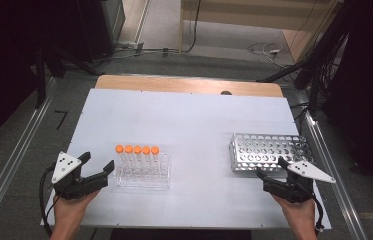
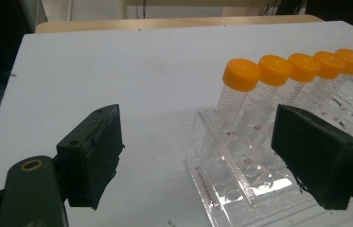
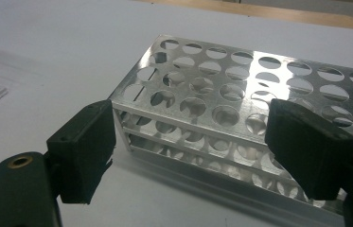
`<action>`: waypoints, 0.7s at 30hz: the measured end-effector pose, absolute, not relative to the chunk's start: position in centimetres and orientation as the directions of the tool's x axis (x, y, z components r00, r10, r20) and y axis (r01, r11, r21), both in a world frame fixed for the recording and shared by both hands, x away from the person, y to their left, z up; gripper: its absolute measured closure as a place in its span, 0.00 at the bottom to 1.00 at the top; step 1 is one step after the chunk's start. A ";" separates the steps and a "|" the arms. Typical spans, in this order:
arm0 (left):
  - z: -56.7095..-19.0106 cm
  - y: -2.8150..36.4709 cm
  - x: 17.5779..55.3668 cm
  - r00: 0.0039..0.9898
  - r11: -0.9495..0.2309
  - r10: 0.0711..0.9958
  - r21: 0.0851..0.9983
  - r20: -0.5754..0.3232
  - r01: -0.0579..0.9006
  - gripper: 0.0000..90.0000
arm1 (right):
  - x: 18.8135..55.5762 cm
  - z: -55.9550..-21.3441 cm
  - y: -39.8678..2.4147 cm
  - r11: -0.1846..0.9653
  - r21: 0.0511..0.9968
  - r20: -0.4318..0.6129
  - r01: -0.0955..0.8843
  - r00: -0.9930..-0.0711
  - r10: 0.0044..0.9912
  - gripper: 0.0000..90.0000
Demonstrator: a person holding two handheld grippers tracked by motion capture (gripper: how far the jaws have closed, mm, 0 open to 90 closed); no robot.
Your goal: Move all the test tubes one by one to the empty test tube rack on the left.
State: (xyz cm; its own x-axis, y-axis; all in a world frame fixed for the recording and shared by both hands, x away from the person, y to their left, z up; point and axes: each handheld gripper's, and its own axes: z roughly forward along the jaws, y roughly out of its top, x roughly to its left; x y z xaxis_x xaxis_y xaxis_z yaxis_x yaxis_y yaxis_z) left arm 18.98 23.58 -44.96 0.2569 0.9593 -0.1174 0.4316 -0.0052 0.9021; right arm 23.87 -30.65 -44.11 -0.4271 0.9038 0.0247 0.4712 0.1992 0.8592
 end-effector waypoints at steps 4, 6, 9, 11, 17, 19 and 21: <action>-45.0 23.8 19.0 0.251 0.002 0.960 0.901 -0.123 0.435 0.20 | 23.7 -44.2 -31.0 0.198 0.859 0.023 0.473 -0.421 0.907 0.18; -45.1 24.0 18.9 0.247 0.003 0.961 0.900 -0.123 0.437 0.20 | 23.7 -44.2 -31.2 0.194 0.858 0.025 0.476 -0.416 0.909 0.18; -45.2 24.2 18.9 0.240 0.006 0.963 0.898 -0.124 0.440 0.20 | 23.6 -44.2 -31.5 0.193 0.859 0.021 0.474 -0.410 0.912 0.18; -45.3 24.4 18.8 0.234 0.012 0.964 0.898 -0.127 0.439 0.20 | 23.5 -44.2 -31.7 0.192 0.858 0.020 0.476 -0.404 0.914 0.18; -45.6 25.1 18.8 0.208 0.025 0.969 0.892 -0.132 0.451 0.20 | 23.2 -44.2 -32.8 0.172 0.861 0.024 0.479 -0.376 0.926 0.18; -45.8 25.4 18.9 0.197 0.031 0.971 0.889 -0.135 0.456 0.20 | 23.0 -44.3 -33.2 0.162 0.860 0.030 0.483 -0.365 0.931 0.18; -45.9 25.6 18.9 0.190 0.032 0.973 0.885 -0.135 0.464 0.20 | 22.9 -44.3 -33.6 0.156 0.860 0.030 0.485 -0.354 0.935 0.18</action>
State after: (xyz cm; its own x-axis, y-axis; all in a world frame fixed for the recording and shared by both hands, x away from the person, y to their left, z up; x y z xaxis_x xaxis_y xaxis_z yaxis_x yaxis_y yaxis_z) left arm 18.93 25.62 -45.94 0.1899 0.9725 -0.1347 0.4636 0.0321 0.8854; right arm 22.91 -33.59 -44.31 -0.3538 0.9348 0.0305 0.4851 0.1556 0.8605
